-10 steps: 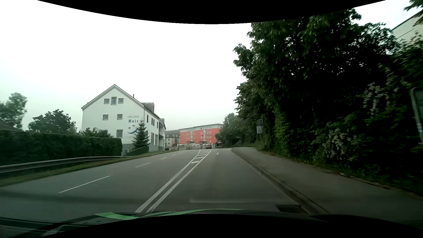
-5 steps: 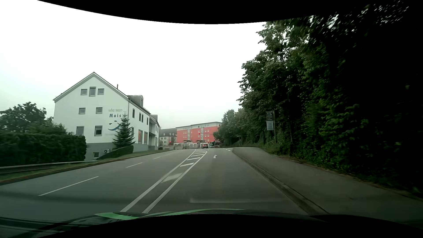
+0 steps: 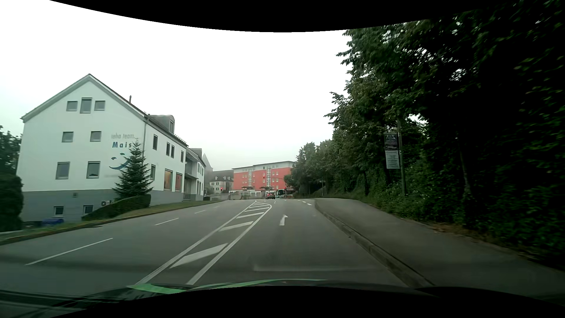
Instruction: Follow the waypoints while adhering to traffic rules and regulations
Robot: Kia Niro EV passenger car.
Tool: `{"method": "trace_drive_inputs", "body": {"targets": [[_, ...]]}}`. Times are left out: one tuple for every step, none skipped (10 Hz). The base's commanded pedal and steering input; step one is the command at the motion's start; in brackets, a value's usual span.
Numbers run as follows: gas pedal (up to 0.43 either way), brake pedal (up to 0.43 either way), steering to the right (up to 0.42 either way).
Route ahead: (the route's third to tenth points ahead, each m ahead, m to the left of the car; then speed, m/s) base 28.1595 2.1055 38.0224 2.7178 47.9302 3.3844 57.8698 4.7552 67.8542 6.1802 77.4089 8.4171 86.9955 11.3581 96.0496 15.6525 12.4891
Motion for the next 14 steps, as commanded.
{"method": "trace_drive_inputs", "body": {"targets": [[0.0, 0.146, 0.002], [0.0, 0.165, 0.001], [0.0, 0.159, 0.001], [0.0, 0.134, 0.001], [0.0, 0.128, 0.0], [0.0, 0.128, 0.0], [0.0, 0.128, -0.001], [0.0, 0.128, -0.002], [0.0, 0.116, -0.002], [0.0, 0.104, -0.003], [0.0, 0.098, -0.003], [0.0, 0.104, -0.003], [0.0, 0.098, -0.005], [0.0, 0.104, -0.006]]}}
